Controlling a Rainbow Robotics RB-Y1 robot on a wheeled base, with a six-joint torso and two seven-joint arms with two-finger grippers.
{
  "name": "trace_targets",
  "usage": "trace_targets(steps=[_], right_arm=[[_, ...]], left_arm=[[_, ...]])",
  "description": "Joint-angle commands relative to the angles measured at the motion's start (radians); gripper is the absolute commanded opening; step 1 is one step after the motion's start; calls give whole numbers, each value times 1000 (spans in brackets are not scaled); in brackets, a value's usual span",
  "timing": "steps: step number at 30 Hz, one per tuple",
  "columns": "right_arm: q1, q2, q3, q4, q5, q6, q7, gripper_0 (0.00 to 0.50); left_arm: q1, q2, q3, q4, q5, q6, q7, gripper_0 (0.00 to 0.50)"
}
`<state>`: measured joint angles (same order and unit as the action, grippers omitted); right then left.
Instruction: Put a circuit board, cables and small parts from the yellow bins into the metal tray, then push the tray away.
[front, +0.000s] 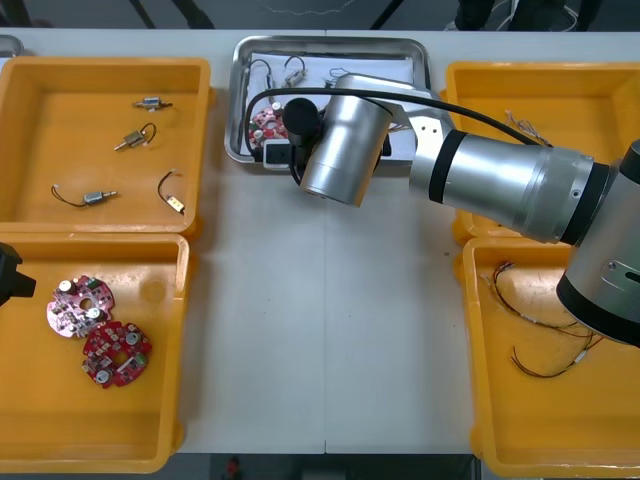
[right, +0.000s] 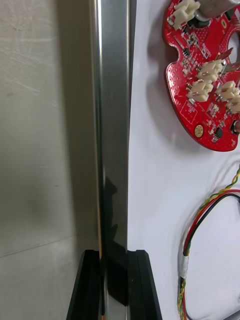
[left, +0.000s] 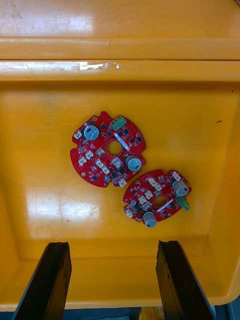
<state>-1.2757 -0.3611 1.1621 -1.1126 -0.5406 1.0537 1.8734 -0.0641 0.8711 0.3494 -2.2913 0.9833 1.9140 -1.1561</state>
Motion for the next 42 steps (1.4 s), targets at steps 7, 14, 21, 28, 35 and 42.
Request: trace_targets(steps=[7,14,21,28,35,42], right_arm=[[-63,21,-36,34,11,-55,30,0],[-63,21,-36,47,21,-60,33,9],[-63,25,-36,56,40,-63,33,484],[-63,25,-78,40,39,-6,35,500],[-56,24,-185,-67,-9,192,24,500],[7,21,-325,-228,-7,428,-53,500]], left_arm=[[20,42,31,-30,8,6,-77,500],[20,42,31,-30,8,6,-77,500],[20,42,31,-30,8,6,-77,500],[20,42,31,-30,8,6,-77,500],[20,42,31,-30,8,6,-77,500],[20,42,31,-30,8,6,-77,500]])
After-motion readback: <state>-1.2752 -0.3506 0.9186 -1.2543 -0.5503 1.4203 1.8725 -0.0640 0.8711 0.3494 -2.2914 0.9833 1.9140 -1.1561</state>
